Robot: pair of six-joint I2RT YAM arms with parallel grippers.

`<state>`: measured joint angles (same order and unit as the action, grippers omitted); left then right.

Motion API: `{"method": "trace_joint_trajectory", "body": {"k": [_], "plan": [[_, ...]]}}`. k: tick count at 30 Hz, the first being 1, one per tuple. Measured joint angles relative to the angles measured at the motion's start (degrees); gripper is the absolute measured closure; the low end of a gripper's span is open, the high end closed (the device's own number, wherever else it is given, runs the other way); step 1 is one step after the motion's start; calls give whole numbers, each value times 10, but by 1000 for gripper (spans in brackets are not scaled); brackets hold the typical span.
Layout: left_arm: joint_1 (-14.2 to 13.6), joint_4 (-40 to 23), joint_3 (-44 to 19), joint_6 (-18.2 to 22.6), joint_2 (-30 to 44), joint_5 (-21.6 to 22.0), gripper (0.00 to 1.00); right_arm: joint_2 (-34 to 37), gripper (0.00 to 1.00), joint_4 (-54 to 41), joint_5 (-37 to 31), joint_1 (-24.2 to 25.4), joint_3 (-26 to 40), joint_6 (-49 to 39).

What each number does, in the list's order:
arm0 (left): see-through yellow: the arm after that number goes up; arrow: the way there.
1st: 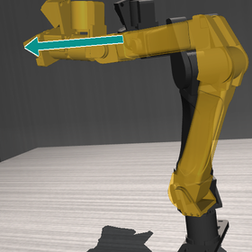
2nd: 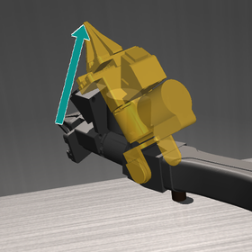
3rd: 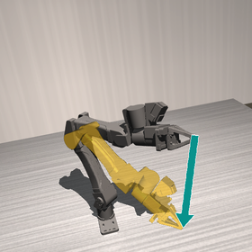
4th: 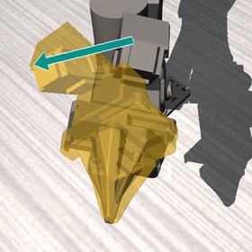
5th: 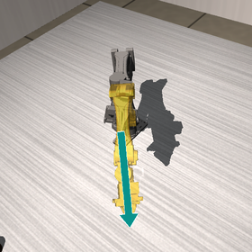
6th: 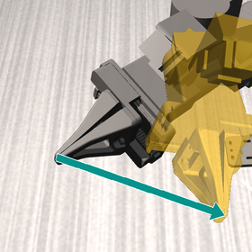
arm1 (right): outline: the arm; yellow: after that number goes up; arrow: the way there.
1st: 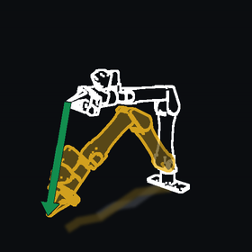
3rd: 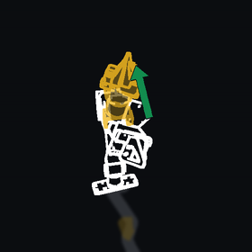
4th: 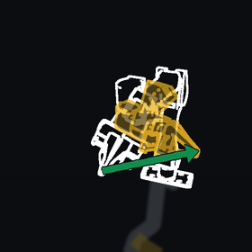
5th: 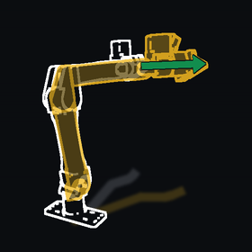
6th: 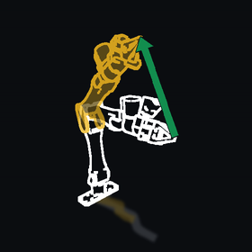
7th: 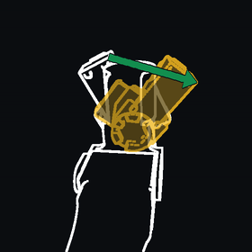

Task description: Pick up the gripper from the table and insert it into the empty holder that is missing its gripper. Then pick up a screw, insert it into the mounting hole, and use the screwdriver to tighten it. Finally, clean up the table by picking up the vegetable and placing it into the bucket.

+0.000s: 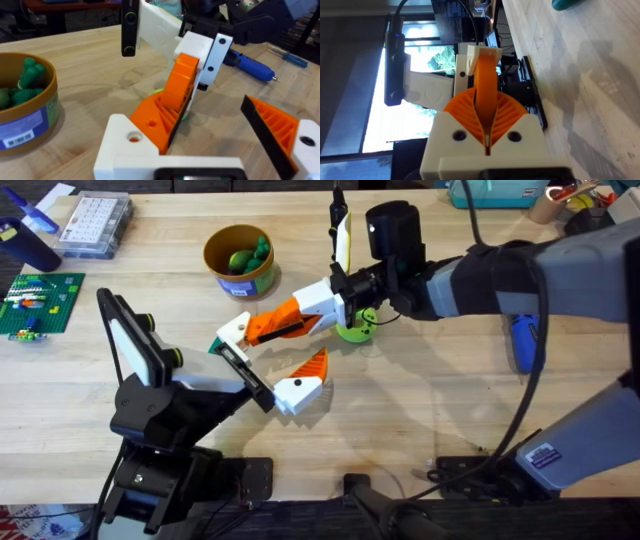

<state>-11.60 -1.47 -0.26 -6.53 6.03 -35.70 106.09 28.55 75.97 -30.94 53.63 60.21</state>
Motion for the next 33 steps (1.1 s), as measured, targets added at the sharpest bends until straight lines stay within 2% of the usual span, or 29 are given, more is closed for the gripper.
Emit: {"method": "trace_joint_trajectory", "body": {"k": [5,15,19,33], "plan": [[0,-9,0,-1,0,3,10,3,983,-5,5,2,0,3],[-1,3,0,1,0,-28,10,3,983,-11,76,42,0,3],[-1,7,0,0,0,-53,10,3,983,-26,94,42,0,3],[1,11,0,0,0,-60,10,27,983,-50,105,30,0,0]]}}
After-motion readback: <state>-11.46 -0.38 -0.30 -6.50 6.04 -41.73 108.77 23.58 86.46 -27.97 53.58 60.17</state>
